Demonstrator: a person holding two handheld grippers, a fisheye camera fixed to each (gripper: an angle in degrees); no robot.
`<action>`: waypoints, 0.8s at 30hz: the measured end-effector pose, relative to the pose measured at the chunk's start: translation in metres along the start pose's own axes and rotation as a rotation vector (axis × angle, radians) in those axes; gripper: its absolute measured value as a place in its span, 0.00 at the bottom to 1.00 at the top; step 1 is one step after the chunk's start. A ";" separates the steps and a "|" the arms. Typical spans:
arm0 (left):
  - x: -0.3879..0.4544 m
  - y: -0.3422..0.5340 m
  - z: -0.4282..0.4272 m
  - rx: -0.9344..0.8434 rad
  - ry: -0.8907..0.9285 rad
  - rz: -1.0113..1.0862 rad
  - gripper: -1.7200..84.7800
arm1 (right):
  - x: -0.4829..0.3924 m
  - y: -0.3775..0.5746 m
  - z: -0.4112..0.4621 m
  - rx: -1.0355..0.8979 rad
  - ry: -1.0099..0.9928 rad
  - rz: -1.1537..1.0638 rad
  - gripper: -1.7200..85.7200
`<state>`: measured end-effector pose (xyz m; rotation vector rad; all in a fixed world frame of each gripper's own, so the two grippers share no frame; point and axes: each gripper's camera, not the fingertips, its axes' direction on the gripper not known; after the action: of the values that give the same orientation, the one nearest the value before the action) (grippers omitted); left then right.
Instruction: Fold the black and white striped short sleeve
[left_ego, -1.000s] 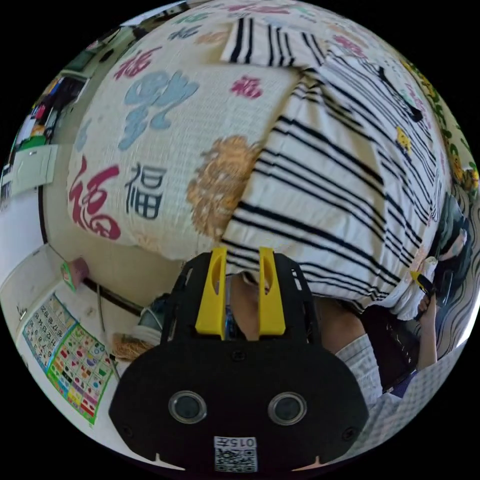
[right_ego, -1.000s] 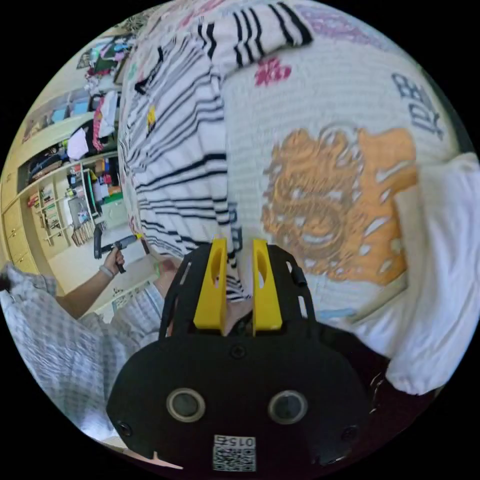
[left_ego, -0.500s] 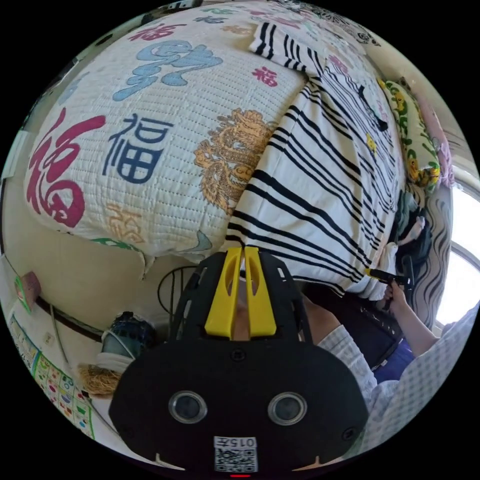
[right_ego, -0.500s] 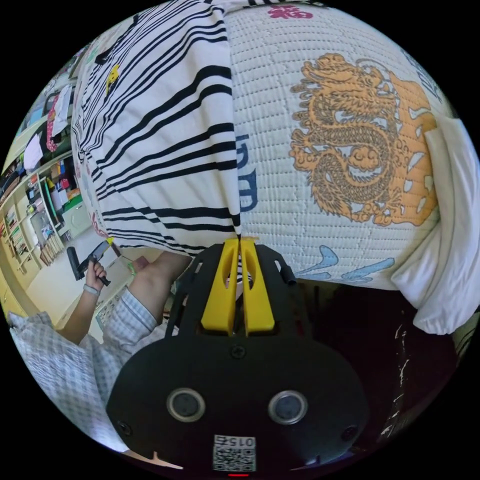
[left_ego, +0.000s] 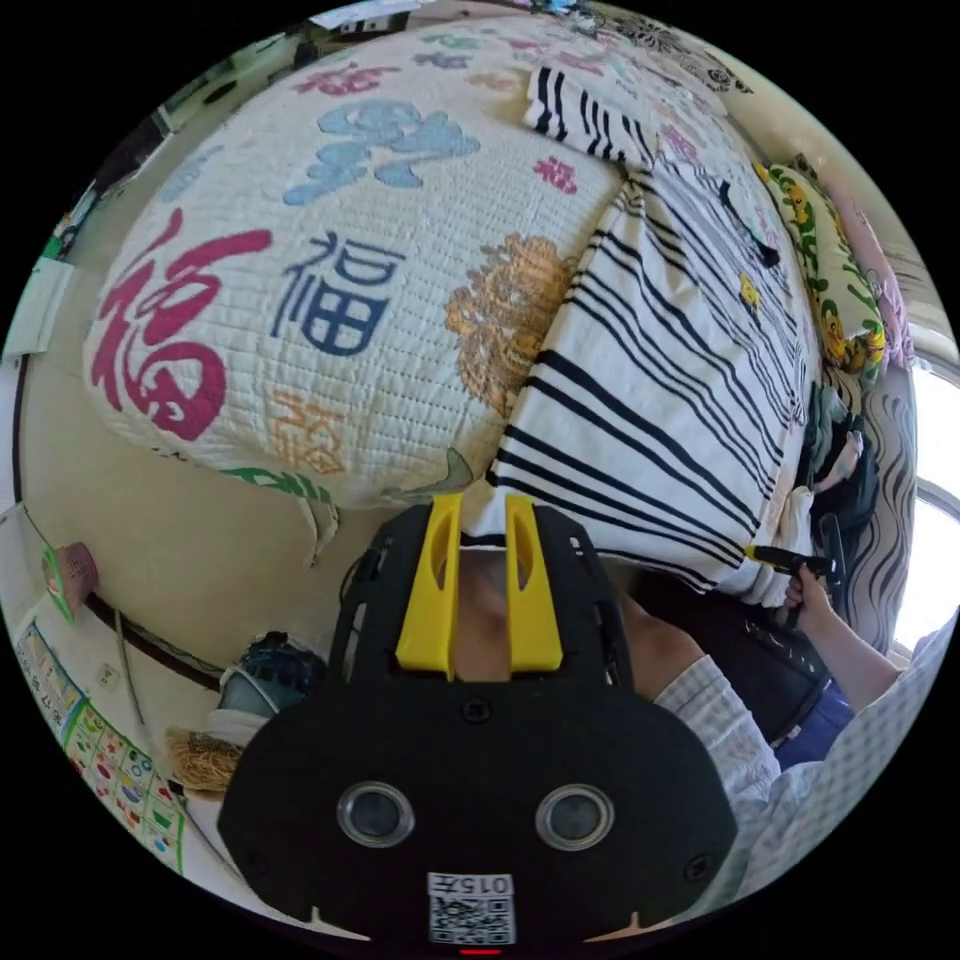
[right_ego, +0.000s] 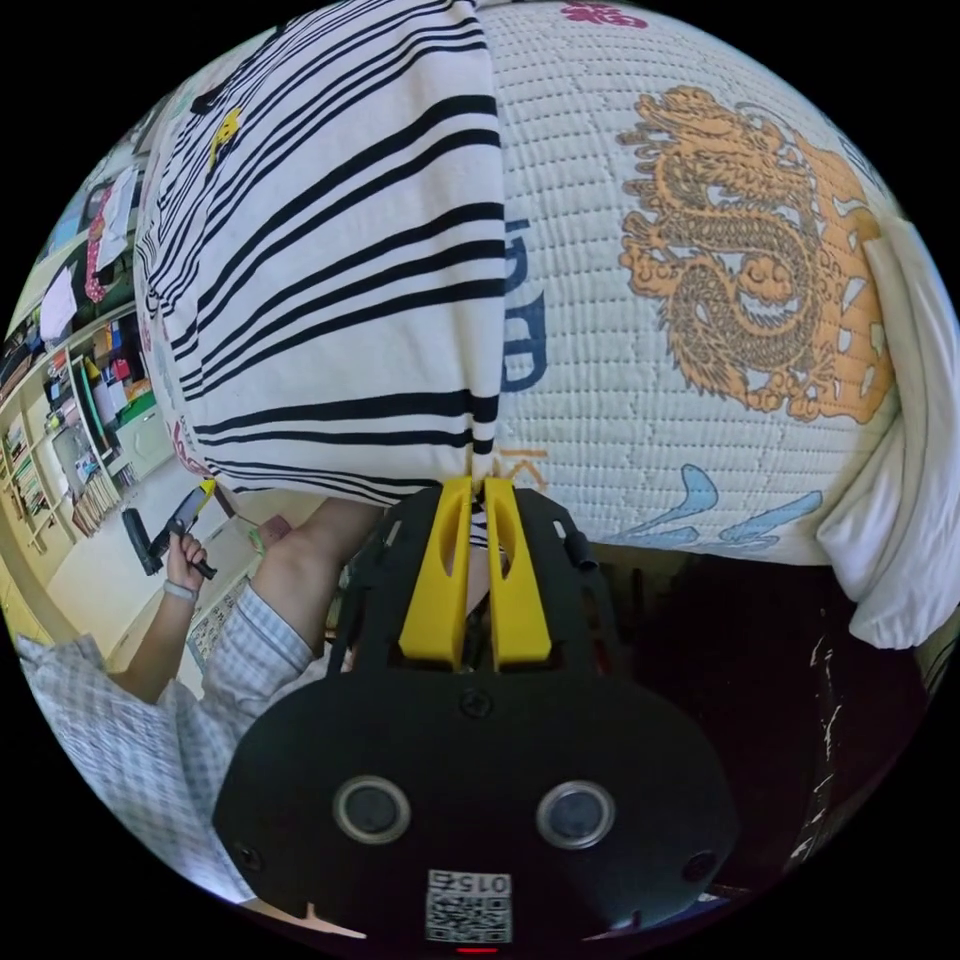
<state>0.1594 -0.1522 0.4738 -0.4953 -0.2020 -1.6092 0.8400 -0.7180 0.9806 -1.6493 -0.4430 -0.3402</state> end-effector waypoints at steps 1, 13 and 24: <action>0.001 0.002 -0.007 0.038 0.007 -0.012 0.10 | 0.000 -0.001 0.001 -0.005 0.007 -0.003 0.02; 0.029 -0.012 -0.010 -0.124 -0.065 -0.008 0.01 | 0.019 0.001 0.004 0.002 -0.026 0.011 0.01; 0.073 -0.020 -0.077 -0.303 -0.364 0.040 0.02 | 0.050 0.027 -0.011 0.068 -0.027 0.106 0.02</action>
<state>0.1227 -0.2482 0.4404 -1.0221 -0.2195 -1.5075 0.8971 -0.7273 0.9814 -1.6062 -0.3818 -0.2215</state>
